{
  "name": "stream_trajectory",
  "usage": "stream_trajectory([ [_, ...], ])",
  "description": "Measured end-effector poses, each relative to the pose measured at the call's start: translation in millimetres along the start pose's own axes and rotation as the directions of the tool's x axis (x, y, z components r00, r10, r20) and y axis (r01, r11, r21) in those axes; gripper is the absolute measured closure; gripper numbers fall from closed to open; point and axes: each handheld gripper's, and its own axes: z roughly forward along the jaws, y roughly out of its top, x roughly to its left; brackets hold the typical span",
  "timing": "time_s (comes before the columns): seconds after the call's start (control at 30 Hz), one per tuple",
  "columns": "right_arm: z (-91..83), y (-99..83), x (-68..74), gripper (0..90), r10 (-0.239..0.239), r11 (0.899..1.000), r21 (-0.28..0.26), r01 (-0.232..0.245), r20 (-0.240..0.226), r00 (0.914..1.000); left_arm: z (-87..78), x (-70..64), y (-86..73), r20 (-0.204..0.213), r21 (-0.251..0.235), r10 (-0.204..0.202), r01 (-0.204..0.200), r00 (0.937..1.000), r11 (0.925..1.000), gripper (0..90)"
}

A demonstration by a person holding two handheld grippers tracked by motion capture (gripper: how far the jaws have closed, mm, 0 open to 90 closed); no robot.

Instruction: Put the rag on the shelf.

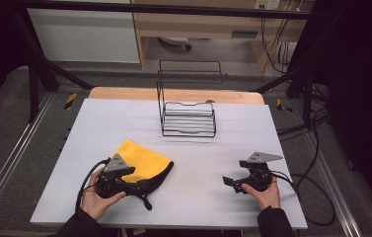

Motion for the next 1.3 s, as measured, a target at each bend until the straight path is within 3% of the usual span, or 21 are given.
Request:
stream_trajectory([
  [0.07,2.7,2.4,2.7,0.9,0.001,1.0,0.002,-0.001,-0.007,1.0,-1.1,4.1,-0.8,0.009,-0.003,-0.006,0.006,0.9999,1.0,30.7],
  [0.1,8.2,7.3,7.7,0.8,-0.02,1.0,0.006,0.02,-0.019,0.9996,-2.2,7.6,-1.6,0.012,-0.002,-0.011,0.011,0.9999,0.9999,24.7],
  [0.33,23.5,22.7,22.6,0.9,-0.062,0.998,0.018,0.063,-0.037,0.9974,-12.3,21.4,-4.9,-0.001,-0.022,-0.037,0.037,0.9993,0.9991,18.7],
  [0.57,62.5,53.8,44.2,3.1,-0.082,0.996,0.033,0.083,-0.053,0.9952,-18.1,44.3,-12.6,-0.046,-0.027,-0.087,0.086,0.9951,0.9959,8.3],
  [0.7,82.4,65.9,53.4,5.4,-0.092,0.994,0.052,0.095,-0.072,0.9932,-22.5,56.7,-17.6,-0.072,-0.036,-0.114,0.112,0.9908,0.9931,6.8],
  [0.8,110.9,79.7,64.2,9.9,-0.097,0.992,0.076,0.105,-0.099,0.9903,-25.0,63.4,-20.5,-0.091,-0.04,-0.122,0.119,0.9883,0.9921,6.0],
  [0.83,110.9,79.7,64.2,9.9,-0.097,0.992,0.076,0.105,-0.099,0.9903,-25.9,65.5,-21.3,-0.096,-0.041,-0.124,0.121,0.9876,0.9918,5.9],
  [0.9,124.8,85.6,68.5,14.5,-0.101,0.99,0.09,0.111,-0.11,0.9888,-27.3,69.4,-22.9,-0.106,-0.046,-0.137,0.133,0.9849,0.9901,5.9],
  [0.93,137.2,90.2,73.0,21.7,-0.111,0.987,0.102,0.124,-0.118,0.9867,-27.9,71.2,-23.7,-0.109,-0.047,-0.14,0.136,0.9841,0.9896,6.1],
  [1.07,158.5,95.3,79.6,35.3,-0.131,0.981,0.129,0.148,-0.132,0.9826,-28.9,76.2,-26.3,-0.12,-0.047,-0.152,0.148,0.981,0.9879,6.7],
  [1.1,158.5,95.3,79.6,35.3,-0.131,0.981,0.129,0.148,-0.132,0.9826,-28.8,76.6,-26.7,-0.121,-0.047,-0.158,0.153,0.9801,0.9871,6.7],
  [1.13,166.1,95.9,82.0,43.3,-0.133,0.977,0.146,0.153,-0.142,0.981,-28.9,77.4,-27.0,-0.122,-0.044,-0.157,0.153,0.9799,0.9872,7.1],
  [1.23,173.6,95.2,83.9,51.5,-0.137,0.968,0.188,0.164,-0.151,0.979,-29.4,78.4,-27.5,-0.126,-0.047,-0.159,0.154,0.9791,0.9869,7.6],
  [1.3,175.9,94.9,83.4,57.7,-0.125,0.968,0.196,0.157,-0.165,0.9783,-29.6,78.9,-27.6,-0.127,-0.05,-0.165,0.16,0.9781,0.9859,7.7],
])
